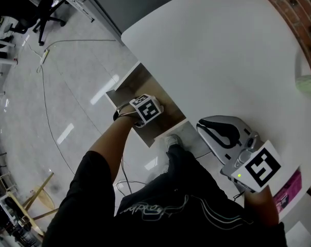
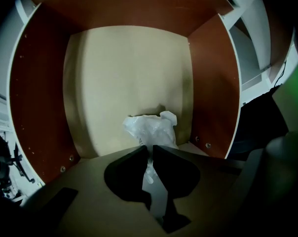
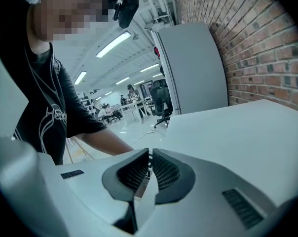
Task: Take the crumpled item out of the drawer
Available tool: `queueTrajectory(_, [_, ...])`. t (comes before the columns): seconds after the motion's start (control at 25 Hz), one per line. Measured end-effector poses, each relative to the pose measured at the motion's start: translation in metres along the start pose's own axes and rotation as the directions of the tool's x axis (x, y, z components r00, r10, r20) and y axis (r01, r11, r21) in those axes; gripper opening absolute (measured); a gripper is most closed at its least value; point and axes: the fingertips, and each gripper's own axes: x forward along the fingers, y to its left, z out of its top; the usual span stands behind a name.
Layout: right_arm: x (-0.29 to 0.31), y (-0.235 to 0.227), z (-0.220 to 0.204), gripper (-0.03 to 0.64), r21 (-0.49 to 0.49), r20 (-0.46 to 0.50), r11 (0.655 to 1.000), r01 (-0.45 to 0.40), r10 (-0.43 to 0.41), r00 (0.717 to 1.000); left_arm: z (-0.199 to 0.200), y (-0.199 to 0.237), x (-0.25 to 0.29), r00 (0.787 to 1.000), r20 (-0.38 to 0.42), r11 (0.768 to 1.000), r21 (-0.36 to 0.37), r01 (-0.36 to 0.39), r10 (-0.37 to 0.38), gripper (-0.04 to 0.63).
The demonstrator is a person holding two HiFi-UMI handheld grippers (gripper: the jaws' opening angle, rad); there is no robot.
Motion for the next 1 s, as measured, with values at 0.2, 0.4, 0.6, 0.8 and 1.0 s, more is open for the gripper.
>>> queueTrajectory(0.2, [-0.004, 0.008, -0.004, 0.051, -0.005, -0.028, 1.0, 0.003, -0.003, 1.0, 0.006, -0.001, -0.021, 0.997, 0.066, 0.999, -0.012, -0.032, 0.033, 0.048])
queueTrajectory(0.4, [-0.006, 0.025, 0.0, 0.051, -0.009, -0.039, 1.0, -0.001, 0.0, 0.999, 0.003, -0.011, -0.066, 0.989, 0.143, 0.999, -0.019, -0.044, 0.046, 0.046])
queueTrajectory(0.6, [-0.015, 0.05, 0.009, 0.051, -0.005, -0.03, 1.0, 0.014, -0.014, 0.999, -0.008, -0.032, -0.117, 0.971, 0.229, 0.995, -0.085, -0.048, 0.066, 0.046])
queueTrajectory(0.8, [-0.029, 0.071, 0.019, 0.051, 0.033, -0.018, 0.999, 0.018, -0.018, 1.0, -0.015, -0.059, -0.172, 0.936, 0.339, 0.984, -0.174, -0.04, 0.098, 0.045])
queueTrajectory(1.0, [-0.049, 0.105, 0.028, 0.051, 0.044, -0.006, 0.999, 0.027, -0.026, 1.0, -0.024, -0.111, -0.238, 0.884, 0.452, 0.972, -0.236, -0.011, 0.12, 0.046])
